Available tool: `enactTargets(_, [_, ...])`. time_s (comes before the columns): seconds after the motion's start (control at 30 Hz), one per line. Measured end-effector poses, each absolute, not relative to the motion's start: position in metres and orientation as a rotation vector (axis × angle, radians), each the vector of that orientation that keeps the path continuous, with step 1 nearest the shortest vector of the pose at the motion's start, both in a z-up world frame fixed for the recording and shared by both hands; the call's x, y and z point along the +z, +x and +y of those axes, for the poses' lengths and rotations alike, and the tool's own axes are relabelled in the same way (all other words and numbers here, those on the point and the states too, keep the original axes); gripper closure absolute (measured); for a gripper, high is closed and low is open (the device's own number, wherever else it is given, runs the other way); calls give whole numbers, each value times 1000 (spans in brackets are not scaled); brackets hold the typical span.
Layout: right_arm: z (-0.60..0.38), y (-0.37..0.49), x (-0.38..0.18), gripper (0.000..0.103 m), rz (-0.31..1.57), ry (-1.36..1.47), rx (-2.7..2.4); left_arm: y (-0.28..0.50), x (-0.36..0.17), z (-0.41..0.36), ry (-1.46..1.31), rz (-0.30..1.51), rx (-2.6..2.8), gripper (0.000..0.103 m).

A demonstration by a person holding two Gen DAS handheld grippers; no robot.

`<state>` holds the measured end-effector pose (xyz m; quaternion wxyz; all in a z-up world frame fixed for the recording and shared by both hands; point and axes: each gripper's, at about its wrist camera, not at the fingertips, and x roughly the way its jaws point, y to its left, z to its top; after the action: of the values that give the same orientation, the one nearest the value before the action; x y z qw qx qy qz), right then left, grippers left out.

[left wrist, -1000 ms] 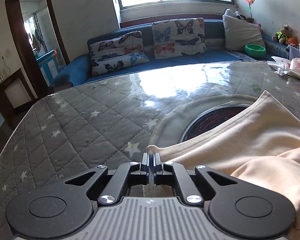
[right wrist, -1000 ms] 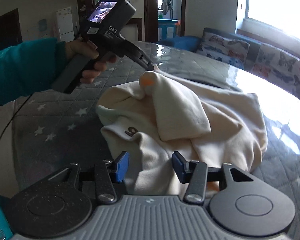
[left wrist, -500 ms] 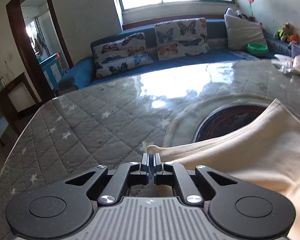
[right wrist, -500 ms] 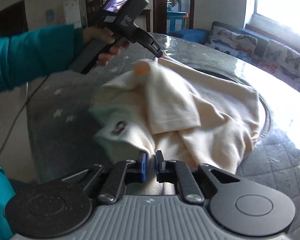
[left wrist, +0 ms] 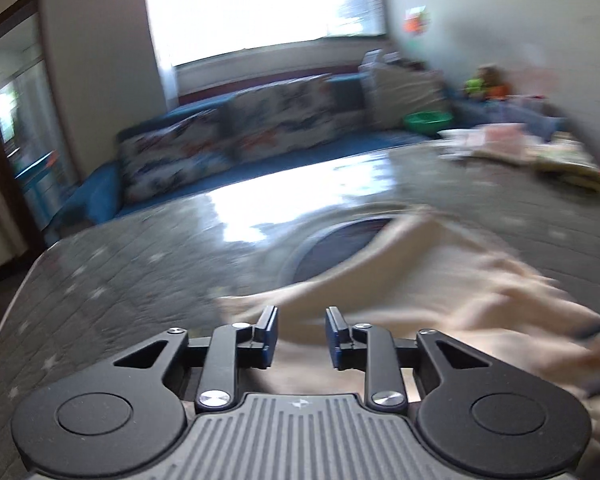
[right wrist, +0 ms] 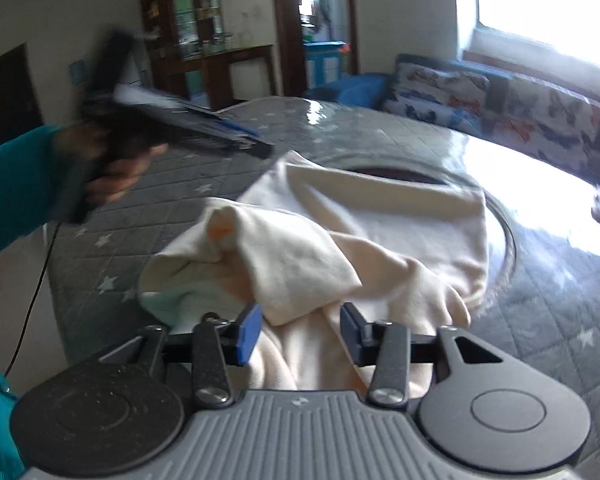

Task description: Fold clothes

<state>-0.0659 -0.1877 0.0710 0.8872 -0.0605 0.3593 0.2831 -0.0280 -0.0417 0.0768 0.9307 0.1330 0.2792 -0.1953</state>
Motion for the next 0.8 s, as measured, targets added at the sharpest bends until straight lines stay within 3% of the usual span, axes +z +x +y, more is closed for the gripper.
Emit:
enactTargets(0.1, [-189, -66, 63, 56, 777, -113, 580, -58, 76, -60, 321, 541, -519, 69])
enactTargets(0.23, [-188, -66, 55, 50, 797, -112, 574, -80, 68, -81, 431, 498, -629, 56])
enactTargets(0.8, [-188, -65, 44, 43, 794, -98, 589, -106, 38, -99, 785, 428, -702, 56])
